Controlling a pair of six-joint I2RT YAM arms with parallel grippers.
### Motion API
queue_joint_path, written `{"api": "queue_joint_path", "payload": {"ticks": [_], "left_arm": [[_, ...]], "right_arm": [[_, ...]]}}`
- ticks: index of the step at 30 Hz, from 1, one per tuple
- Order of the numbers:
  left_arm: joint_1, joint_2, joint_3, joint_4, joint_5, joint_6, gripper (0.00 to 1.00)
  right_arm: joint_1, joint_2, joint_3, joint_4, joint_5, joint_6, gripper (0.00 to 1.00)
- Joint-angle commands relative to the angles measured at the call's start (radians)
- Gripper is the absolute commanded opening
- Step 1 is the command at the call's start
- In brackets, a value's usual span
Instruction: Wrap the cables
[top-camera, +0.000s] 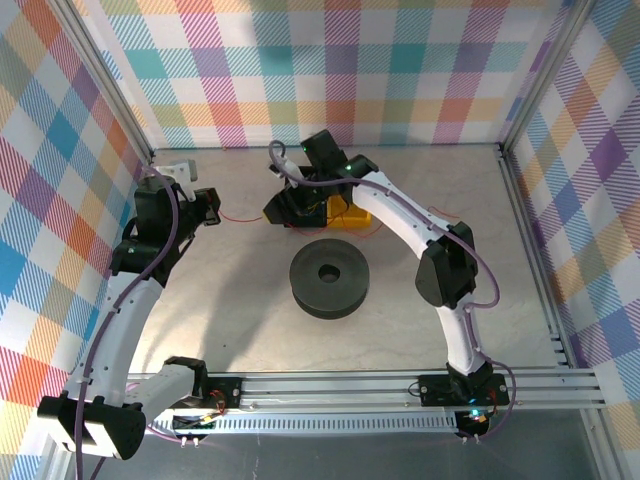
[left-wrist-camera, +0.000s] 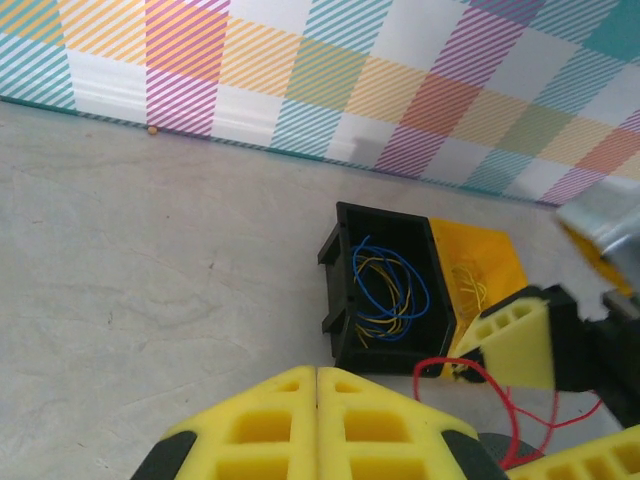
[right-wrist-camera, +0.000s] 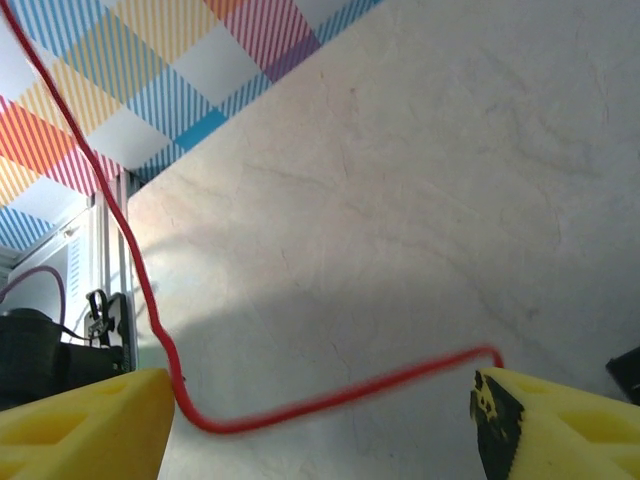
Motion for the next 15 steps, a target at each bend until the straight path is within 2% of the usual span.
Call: {"api": "queue_joint_path", "payload": {"ticks": [1, 9, 15], "left_arm": [[-0.011, -0.021, 0.030, 0.010, 0.022, 0.013, 0.00], [-0.010, -0.019, 0.036, 0.011, 0.048, 0.007, 0.00], [-0.010, -0.019, 0.036, 0.012, 0.090, -0.010, 0.00]], "right_arm": [[-0.031, -0.094, -0.124, 0.154, -0.056, -0.008, 0.79], [-0.040, -0.149, -0.247, 0.239, -0.019, -0.083, 0.79], [-0.014, -0.119, -0.250, 0.319, 0.058, -0.067, 0.78]]}}
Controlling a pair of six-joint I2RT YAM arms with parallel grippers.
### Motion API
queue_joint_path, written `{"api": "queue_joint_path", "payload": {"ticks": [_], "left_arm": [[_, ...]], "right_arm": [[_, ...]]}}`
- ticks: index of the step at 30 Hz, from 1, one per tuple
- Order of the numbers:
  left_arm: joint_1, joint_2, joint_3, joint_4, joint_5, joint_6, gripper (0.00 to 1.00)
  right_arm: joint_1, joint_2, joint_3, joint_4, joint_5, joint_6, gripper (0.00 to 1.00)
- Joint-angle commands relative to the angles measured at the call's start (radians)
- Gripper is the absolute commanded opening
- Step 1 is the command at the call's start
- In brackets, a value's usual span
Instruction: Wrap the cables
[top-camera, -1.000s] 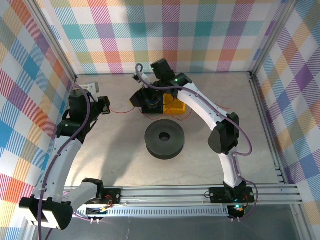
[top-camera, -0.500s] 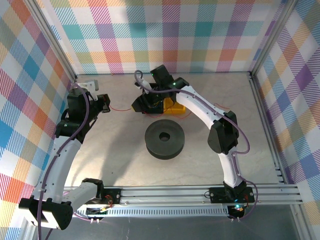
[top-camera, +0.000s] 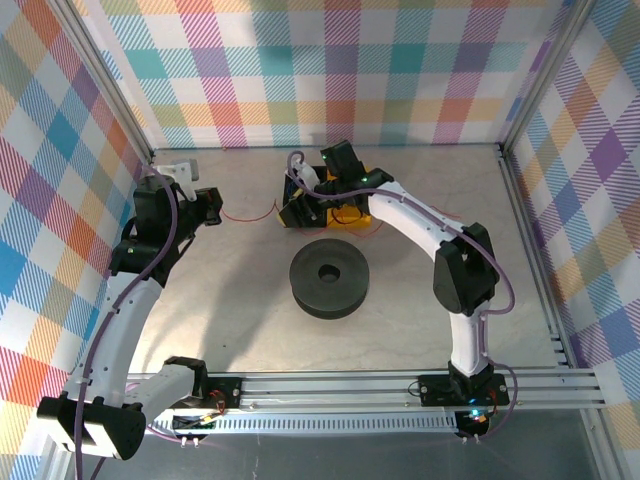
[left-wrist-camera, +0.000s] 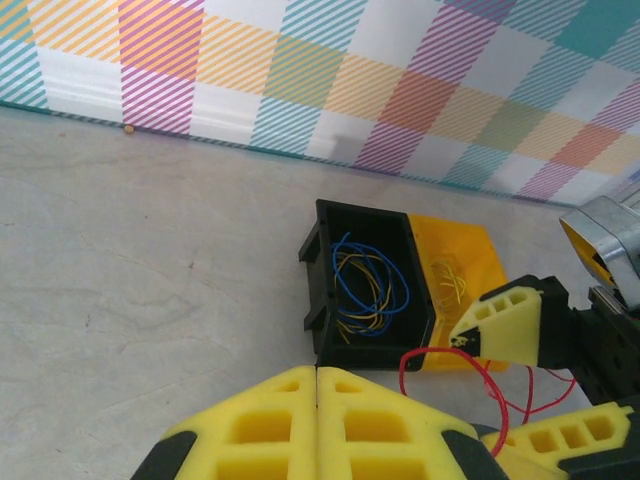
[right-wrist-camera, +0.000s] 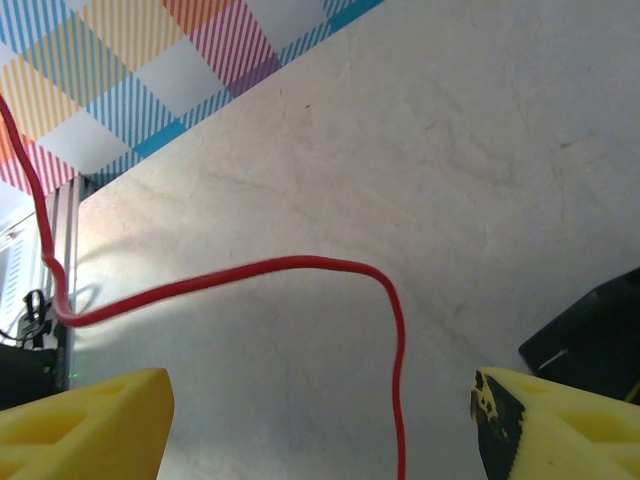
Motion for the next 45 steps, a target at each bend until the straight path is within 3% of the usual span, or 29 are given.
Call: {"api": "queue_joint_path", "payload": {"ticks": [1, 6, 12, 23, 26, 30, 39, 45], "left_arm": [[-0.010, -0.019, 0.031, 0.013, 0.050, -0.011, 0.00], [-0.010, -0.024, 0.034, 0.021, 0.089, -0.031, 0.00], [-0.010, -0.034, 0.036, 0.034, 0.127, -0.050, 0.00], [-0.010, -0.041, 0.039, 0.053, 0.168, -0.080, 0.00], [-0.010, -0.040, 0.040, 0.045, 0.167, -0.080, 0.00], [-0.010, -0.042, 0.045, 0.021, 0.146, -0.071, 0.00], [0.013, -0.029, 0.102, -0.104, -0.009, -0.005, 0.00], [0.072, -0.023, 0.130, -0.146, -0.041, 0.006, 0.00]], "right_arm": [[0.023, 0.008, 0.007, 0.075, 0.027, -0.018, 0.78], [0.035, 0.050, 0.034, 0.099, 0.059, -0.001, 0.75], [0.035, 0.041, -0.013, 0.182, 0.140, 0.047, 0.62], [0.035, 0.008, -0.118, 0.310, 0.237, 0.065, 0.51], [0.035, 0.001, -0.122, 0.314, 0.247, 0.059, 0.38], [0.034, -0.016, -0.140, 0.304, 0.270, 0.034, 0.00], [0.029, -0.087, -0.220, 0.226, 0.411, -0.064, 0.00], [0.009, -0.103, -0.260, 0.185, 0.475, -0.079, 0.00]]}}
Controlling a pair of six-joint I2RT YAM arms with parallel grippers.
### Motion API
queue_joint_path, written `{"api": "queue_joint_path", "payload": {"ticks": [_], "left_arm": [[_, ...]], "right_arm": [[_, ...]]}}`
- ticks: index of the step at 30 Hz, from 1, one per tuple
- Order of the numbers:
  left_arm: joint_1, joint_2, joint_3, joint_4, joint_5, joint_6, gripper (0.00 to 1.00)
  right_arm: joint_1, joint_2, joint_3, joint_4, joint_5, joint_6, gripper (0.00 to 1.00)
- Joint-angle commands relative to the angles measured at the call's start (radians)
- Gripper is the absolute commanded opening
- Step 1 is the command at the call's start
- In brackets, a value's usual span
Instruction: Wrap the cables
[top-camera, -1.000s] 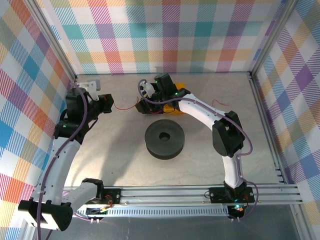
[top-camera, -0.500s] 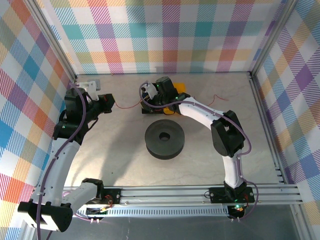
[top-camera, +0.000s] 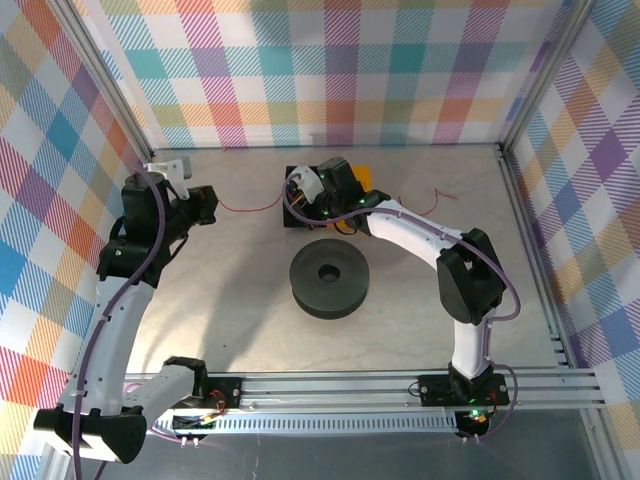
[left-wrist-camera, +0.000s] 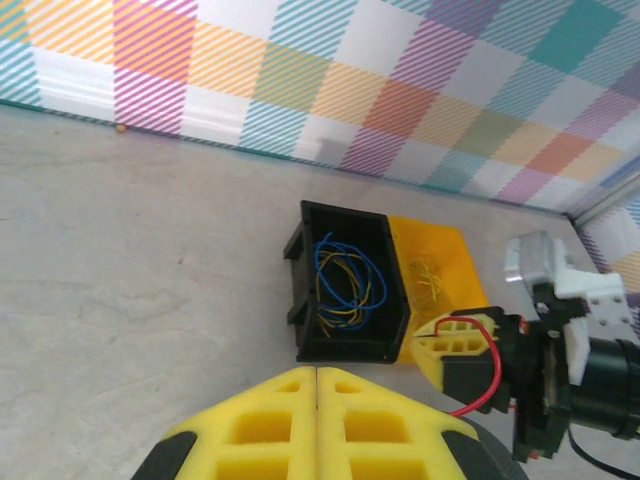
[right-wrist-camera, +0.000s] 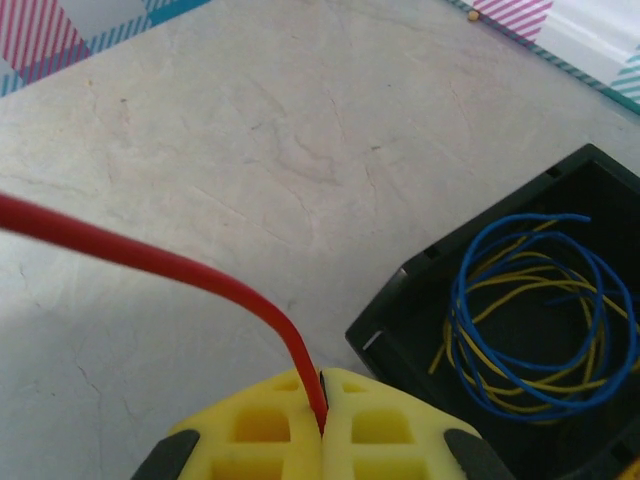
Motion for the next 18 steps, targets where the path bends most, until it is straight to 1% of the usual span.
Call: {"api": "queue_joint_path", "payload": {"ticks": [1, 7, 13, 16, 18], "left_arm": [[0.046, -0.004, 0.043, -0.031, -0.063, 0.023, 0.00], [0.082, -0.014, 0.060, -0.030, -0.114, 0.029, 0.00], [0.092, -0.022, 0.080, -0.026, -0.150, 0.042, 0.00], [0.093, -0.021, 0.069, -0.020, -0.119, 0.044, 0.00], [0.093, -0.029, 0.034, 0.004, -0.048, 0.050, 0.00]], "right_arm": [[-0.024, -0.023, -0.031, -0.064, 0.073, -0.031, 0.00], [-0.029, -0.016, -0.042, -0.093, 0.102, -0.035, 0.00], [-0.036, -0.004, -0.033, -0.130, 0.120, -0.025, 0.00], [-0.036, -0.005, -0.030, -0.132, 0.114, -0.022, 0.00], [-0.036, -0.008, -0.023, -0.131, 0.106, -0.016, 0.00]]}}
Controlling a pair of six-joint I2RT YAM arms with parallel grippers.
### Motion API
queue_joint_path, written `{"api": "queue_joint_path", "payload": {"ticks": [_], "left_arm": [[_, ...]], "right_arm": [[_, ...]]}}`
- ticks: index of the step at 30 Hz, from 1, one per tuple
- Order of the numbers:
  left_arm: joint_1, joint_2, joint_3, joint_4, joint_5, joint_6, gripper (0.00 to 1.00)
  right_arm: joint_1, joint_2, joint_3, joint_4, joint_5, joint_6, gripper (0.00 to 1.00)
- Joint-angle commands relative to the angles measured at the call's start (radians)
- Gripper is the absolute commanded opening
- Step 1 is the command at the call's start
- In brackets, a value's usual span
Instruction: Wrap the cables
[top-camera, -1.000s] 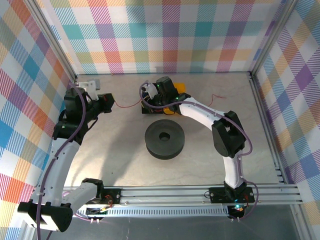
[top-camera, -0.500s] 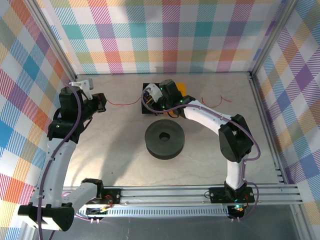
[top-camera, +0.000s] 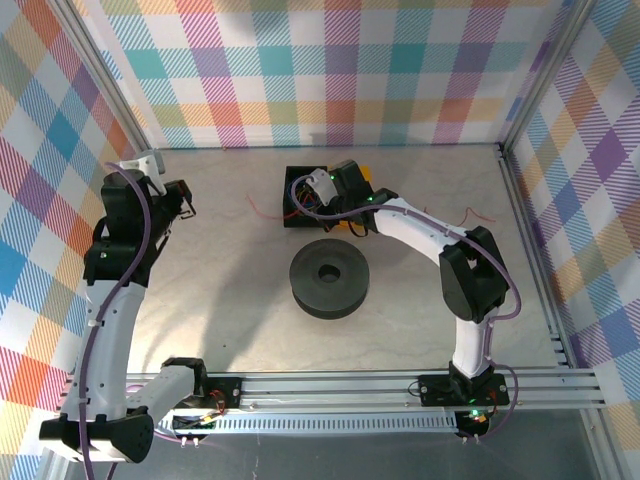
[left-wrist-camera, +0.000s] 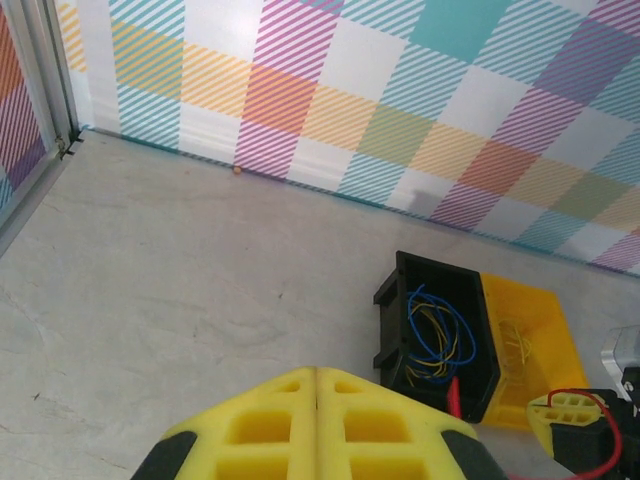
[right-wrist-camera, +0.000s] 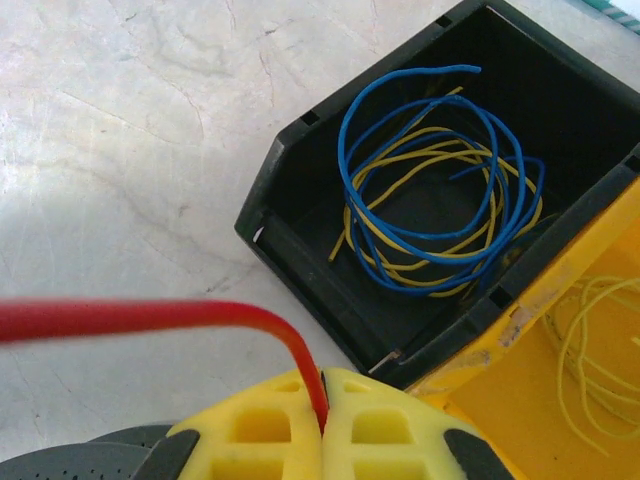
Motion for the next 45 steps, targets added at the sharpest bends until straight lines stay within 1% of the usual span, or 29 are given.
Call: {"api": "queue_joint_path", "payload": {"ticks": [1, 2, 4, 5, 7, 8, 13, 21, 22, 23, 27, 29, 31, 33, 35, 36, 39, 42, 45], "left_arm": [[0.007, -0.023, -0.042, 0.052, 0.104, 0.024, 0.12], [0.008, -0.029, -0.067, 0.066, 0.142, 0.020, 0.27], [0.008, -0.044, -0.137, 0.113, 0.233, -0.005, 0.63], [0.008, -0.052, -0.170, 0.140, 0.268, -0.023, 0.77], [0.006, -0.061, -0.250, 0.220, 0.346, -0.079, 0.97], [0.006, -0.062, -0.283, 0.263, 0.375, -0.106, 1.00], [-0.019, -0.031, -0.397, 0.505, 0.473, -0.223, 1.00], [-0.085, 0.052, -0.433, 0.727, 0.484, -0.307, 1.00], [-0.091, 0.067, -0.431, 0.748, 0.489, -0.318, 0.98], [-0.097, 0.080, -0.430, 0.760, 0.495, -0.327, 0.95], [-0.110, 0.114, -0.431, 0.783, 0.518, -0.350, 0.70], [-0.111, 0.111, -0.438, 0.778, 0.516, -0.351, 0.59], [-0.111, 0.101, -0.441, 0.766, 0.512, -0.351, 0.41], [-0.110, 0.094, -0.437, 0.744, 0.504, -0.345, 0.24], [-0.111, 0.089, -0.427, 0.712, 0.494, -0.332, 0.03], [-0.110, 0.087, -0.419, 0.693, 0.489, -0.325, 0.00], [-0.111, 0.075, -0.386, 0.626, 0.475, -0.298, 0.00], [-0.101, 0.065, -0.329, 0.513, 0.435, -0.266, 0.00], [-0.052, 0.047, -0.282, 0.429, 0.424, -0.266, 0.00]], "right_arm": [[0.006, -0.010, 0.015, -0.021, -0.012, 0.011, 0.00], [0.006, -0.010, 0.026, -0.025, -0.018, 0.017, 0.00], [0.006, -0.009, 0.053, -0.041, -0.038, 0.032, 0.00], [0.008, -0.008, 0.068, -0.046, -0.045, 0.037, 0.00], [0.012, -0.003, 0.097, -0.062, -0.058, 0.046, 0.00], [0.016, -0.001, 0.111, -0.070, -0.061, 0.048, 0.00], [0.045, 0.013, 0.163, -0.097, -0.068, 0.052, 0.00], [0.074, 0.023, 0.186, -0.101, -0.078, 0.071, 0.00], [0.075, 0.025, 0.190, -0.102, -0.078, 0.074, 0.00], [0.075, 0.025, 0.194, -0.102, -0.078, 0.076, 0.00], [0.075, 0.030, 0.208, -0.106, -0.071, 0.078, 0.00], [0.075, 0.033, 0.216, -0.111, -0.065, 0.078, 0.00], [0.075, 0.039, 0.223, -0.114, -0.061, 0.078, 0.00], [0.075, 0.044, 0.229, -0.117, -0.063, 0.078, 0.00], [0.075, 0.048, 0.228, -0.119, -0.061, 0.078, 0.00], [0.075, 0.048, 0.226, -0.120, -0.056, 0.078, 0.00], [0.075, 0.045, 0.210, -0.129, -0.021, 0.061, 0.00], [0.074, 0.038, 0.178, -0.134, 0.046, 0.018, 0.00], [0.059, 0.034, 0.147, -0.140, 0.079, -0.012, 0.00]]}}
